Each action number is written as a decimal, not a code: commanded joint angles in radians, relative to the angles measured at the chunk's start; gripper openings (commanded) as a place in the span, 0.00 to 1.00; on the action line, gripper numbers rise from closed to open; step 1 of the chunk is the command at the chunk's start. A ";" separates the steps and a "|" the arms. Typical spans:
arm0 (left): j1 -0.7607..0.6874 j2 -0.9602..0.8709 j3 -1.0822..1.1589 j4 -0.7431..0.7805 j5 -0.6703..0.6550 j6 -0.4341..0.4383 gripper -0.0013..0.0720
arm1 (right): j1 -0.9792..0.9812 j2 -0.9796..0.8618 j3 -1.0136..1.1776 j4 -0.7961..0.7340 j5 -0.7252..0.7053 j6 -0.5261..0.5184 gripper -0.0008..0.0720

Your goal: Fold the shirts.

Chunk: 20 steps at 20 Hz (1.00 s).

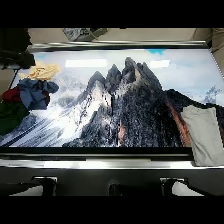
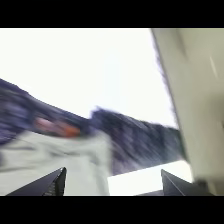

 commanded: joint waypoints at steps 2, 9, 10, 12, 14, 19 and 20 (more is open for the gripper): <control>-0.048 -0.124 -0.053 0.093 -0.395 -0.045 0.88 | 0.383 -0.103 -0.028 0.061 0.238 0.041 0.91; -0.048 0.121 -0.556 -0.017 -0.089 -0.093 0.82 | 0.497 -0.140 -0.280 0.131 0.243 0.042 0.92; -0.047 0.119 -0.555 -0.018 -0.091 -0.094 0.82 | 0.497 -0.140 -0.280 0.121 0.246 0.042 0.92; -0.048 0.118 -0.555 -0.018 -0.090 -0.094 0.82 | 0.497 -0.140 -0.280 0.113 0.240 0.042 0.92; -0.048 0.118 -0.555 -0.018 -0.090 -0.094 0.82 | 0.497 -0.140 -0.280 0.113 0.240 0.042 0.92; -0.048 0.118 -0.555 -0.018 -0.090 -0.094 0.82 | 0.497 -0.140 -0.280 0.113 0.240 0.042 0.92; -0.048 0.118 -0.555 -0.018 -0.090 -0.094 0.82 | 0.497 -0.140 -0.280 0.113 0.240 0.042 0.92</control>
